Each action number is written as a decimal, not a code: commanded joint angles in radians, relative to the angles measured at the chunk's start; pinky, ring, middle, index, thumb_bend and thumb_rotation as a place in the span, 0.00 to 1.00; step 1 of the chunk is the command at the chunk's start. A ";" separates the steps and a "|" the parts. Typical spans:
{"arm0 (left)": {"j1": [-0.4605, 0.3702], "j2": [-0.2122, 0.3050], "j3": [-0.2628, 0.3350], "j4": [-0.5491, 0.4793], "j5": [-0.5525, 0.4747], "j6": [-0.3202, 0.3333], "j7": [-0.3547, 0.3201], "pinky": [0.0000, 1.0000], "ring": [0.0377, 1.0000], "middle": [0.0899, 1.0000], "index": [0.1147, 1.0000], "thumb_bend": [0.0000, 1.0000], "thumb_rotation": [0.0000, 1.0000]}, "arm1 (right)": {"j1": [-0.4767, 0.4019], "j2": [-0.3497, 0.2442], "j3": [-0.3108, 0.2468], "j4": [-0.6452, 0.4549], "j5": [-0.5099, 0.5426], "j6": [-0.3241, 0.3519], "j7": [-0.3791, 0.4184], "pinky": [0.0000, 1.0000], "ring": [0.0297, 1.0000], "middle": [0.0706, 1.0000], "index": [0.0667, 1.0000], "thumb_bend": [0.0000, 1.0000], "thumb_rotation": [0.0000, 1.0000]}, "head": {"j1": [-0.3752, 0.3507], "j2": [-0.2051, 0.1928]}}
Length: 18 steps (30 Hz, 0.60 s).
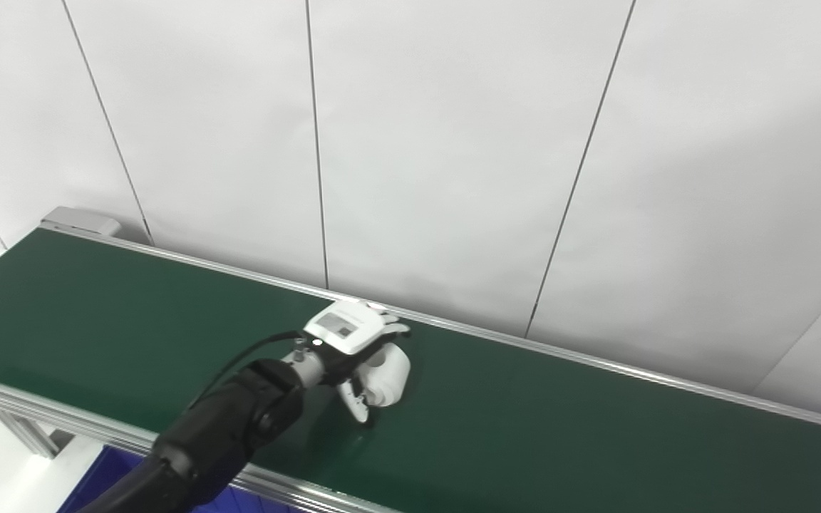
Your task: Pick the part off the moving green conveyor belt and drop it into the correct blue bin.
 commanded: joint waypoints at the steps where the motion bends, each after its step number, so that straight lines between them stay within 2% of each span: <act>1: -0.059 0.021 0.001 0.014 0.042 0.018 0.091 0.87 0.81 0.76 0.71 0.90 0.08 | 0.016 0.006 0.008 -0.034 0.005 -0.057 0.000 1.00 0.99 1.00 1.00 0.68 0.91 | 0.000 0.002; 5: -0.077 0.020 -0.017 0.047 0.045 0.009 0.152 0.82 0.73 0.68 0.63 0.83 0.01 | 0.019 0.005 0.010 -0.041 0.008 -0.058 0.005 1.00 0.99 1.00 1.00 0.69 0.91 | -0.002 0.004; 6: -0.080 0.020 -0.020 0.053 0.042 0.006 0.159 0.80 0.68 0.65 0.51 0.65 0.03 | 0.019 0.005 0.010 -0.041 0.008 -0.058 0.006 1.00 0.99 1.00 1.00 0.69 0.91 | -0.002 0.004; 8: -0.083 0.018 -0.024 0.059 0.034 0.000 0.158 0.79 0.64 0.62 0.44 0.54 0.04 | 0.018 0.006 0.010 -0.040 0.007 -0.058 0.005 1.00 0.98 1.00 1.00 0.69 0.91 | -0.003 0.005; 13: -0.083 0.012 -0.027 0.065 0.008 -0.009 0.154 0.76 0.60 0.58 0.43 0.52 0.05 | 0.023 0.009 0.011 -0.047 0.003 -0.057 0.004 1.00 0.97 1.00 1.00 0.69 0.92 | -0.005 0.006; 18: -0.078 0.015 -0.033 0.046 -0.011 0.000 0.113 0.77 0.60 0.59 0.43 0.52 0.05 | 0.024 0.010 0.011 -0.048 0.006 -0.057 0.008 1.00 0.98 1.00 1.00 0.69 0.92 | -0.004 0.008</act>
